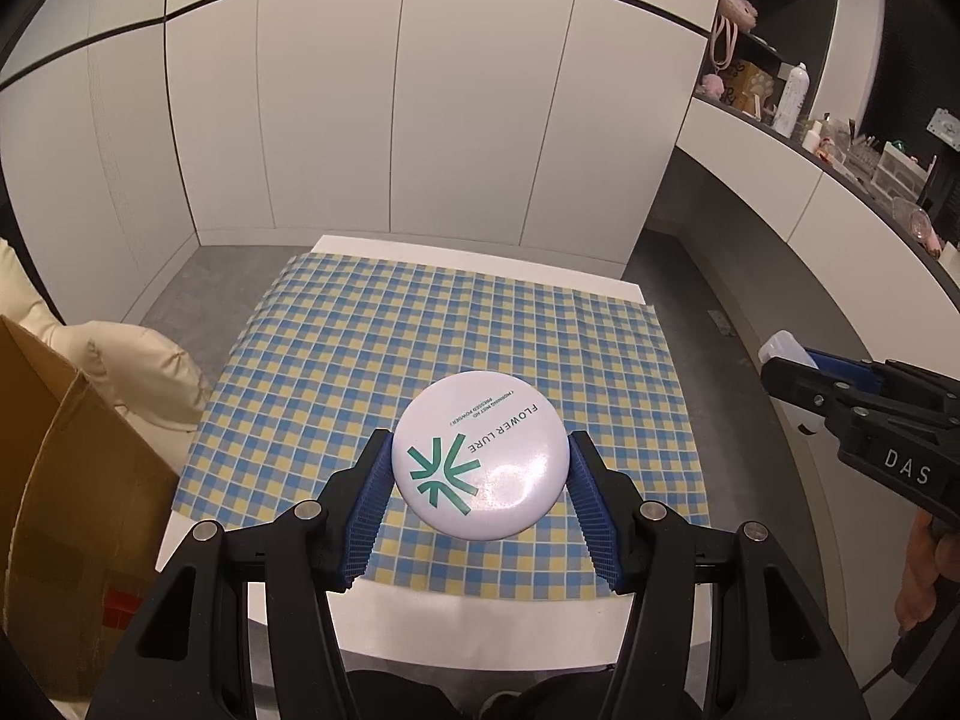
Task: Organize objects
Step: 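Lift the white compact with the left gripper while the right lifts the grey case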
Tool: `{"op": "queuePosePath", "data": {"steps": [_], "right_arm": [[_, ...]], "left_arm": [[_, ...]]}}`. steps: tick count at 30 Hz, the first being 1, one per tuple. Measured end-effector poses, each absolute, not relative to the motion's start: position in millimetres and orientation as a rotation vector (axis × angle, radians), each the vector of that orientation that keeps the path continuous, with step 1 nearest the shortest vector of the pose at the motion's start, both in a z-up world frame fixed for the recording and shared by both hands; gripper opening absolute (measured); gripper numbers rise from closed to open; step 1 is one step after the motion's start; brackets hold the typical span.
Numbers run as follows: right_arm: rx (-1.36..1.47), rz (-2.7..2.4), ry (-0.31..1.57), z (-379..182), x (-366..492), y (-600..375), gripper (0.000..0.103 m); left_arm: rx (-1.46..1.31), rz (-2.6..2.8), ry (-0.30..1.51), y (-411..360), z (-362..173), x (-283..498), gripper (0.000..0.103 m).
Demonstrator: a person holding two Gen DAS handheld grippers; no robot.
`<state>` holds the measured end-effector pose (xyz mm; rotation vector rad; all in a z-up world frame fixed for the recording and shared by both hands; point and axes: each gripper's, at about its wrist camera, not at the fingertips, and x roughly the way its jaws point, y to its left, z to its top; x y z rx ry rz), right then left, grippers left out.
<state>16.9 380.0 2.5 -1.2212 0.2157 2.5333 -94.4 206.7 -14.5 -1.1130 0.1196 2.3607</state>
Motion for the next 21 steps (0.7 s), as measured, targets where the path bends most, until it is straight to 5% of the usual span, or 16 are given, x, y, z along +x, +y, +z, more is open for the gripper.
{"op": "queuePosePath", "data": {"steps": [21], "right_arm": [[-1.205,2.546,0.211,3,5,373,0.037]], "left_arm": [[-1.086,2.390,0.100,184,-12,-97,0.057]]}}
